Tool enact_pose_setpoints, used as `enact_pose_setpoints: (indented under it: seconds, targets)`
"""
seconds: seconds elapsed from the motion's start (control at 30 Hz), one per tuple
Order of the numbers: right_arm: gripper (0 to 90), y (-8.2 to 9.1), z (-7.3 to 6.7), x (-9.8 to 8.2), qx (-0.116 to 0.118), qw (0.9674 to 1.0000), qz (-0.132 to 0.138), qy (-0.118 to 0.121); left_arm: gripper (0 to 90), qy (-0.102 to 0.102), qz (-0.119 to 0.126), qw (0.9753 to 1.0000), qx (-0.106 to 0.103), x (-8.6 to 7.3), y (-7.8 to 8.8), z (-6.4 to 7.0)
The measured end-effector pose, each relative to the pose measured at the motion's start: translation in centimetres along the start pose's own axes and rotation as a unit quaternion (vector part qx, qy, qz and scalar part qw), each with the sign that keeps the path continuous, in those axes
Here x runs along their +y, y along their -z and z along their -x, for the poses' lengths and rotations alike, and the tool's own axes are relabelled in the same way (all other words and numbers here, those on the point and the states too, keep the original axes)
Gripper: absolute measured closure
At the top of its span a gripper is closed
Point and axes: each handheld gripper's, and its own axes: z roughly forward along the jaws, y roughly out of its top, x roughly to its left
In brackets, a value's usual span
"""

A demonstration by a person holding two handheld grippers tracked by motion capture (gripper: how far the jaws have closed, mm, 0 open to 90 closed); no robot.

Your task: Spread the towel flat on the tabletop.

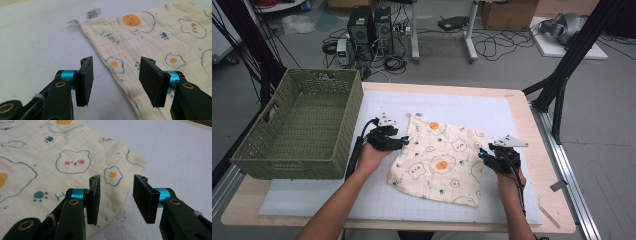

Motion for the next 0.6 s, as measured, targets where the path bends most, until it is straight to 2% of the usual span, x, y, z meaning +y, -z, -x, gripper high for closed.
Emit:
enact_pose_setpoints:
  seconds: [0.03, 0.1, 0.17, 0.27, 0.33, 0.4, 0.43, 0.5, 0.6]
  targets:
    - [56.9, 0.0, 0.0, 0.0, 0.000, 1.0000, 0.000, 0.000, 45.0, -0.005, -0.001, 1.0000, 0.002, 0.2, -0.5, 0.1]
    - [56.3, 0.0, 0.0, 0.0, 0.003, 1.0000, 0.001, 0.000, 44.7, -0.015, -0.018, 0.9997, 0.001, 0.7, -1.6, 0.2]
    - [52.8, 0.0, 0.0, 0.0, 0.002, 1.0000, 0.002, 0.000, 42.9, -0.010, -0.023, 0.9996, 0.011, 1.1, -2.9, 0.1]
    - [52.6, 0.2, 0.1, 0.0, -0.001, 1.0000, 0.006, -0.003, 40.5, -0.004, -0.027, 0.9995, 0.013, 1.2, -3.7, 0.0]
    - [50.8, 0.5, 0.3, 0.0, -0.005, 0.9998, 0.014, -0.012, 33.4, -0.008, -0.022, 0.9997, 0.011, 1.2, -4.2, -0.2]
    - [48.3, 0.6, 0.5, -0.1, -0.006, 0.9997, 0.016, -0.018, 34.7, -0.001, -0.028, 0.9994, 0.020, 1.2, -4.7, -0.3]
    - [46.0, 0.6, 0.6, -0.1, -0.007, 0.9997, 0.016, -0.020, 34.7, -0.004, -0.037, 0.9991, 0.017, 1.1, -4.9, -0.4]
    - [43.7, 0.6, 0.6, -0.1, -0.008, 0.9996, 0.016, -0.020, 35.2, -0.009, -0.041, 0.9990, 0.018, 1.1, -5.1, -0.4]
    - [40.7, 0.5, 0.6, -0.1, -0.005, 0.9997, 0.016, -0.018, 42.9, -0.012, -0.043, 0.9987, 0.025, 1.1, -5.0, -0.3]
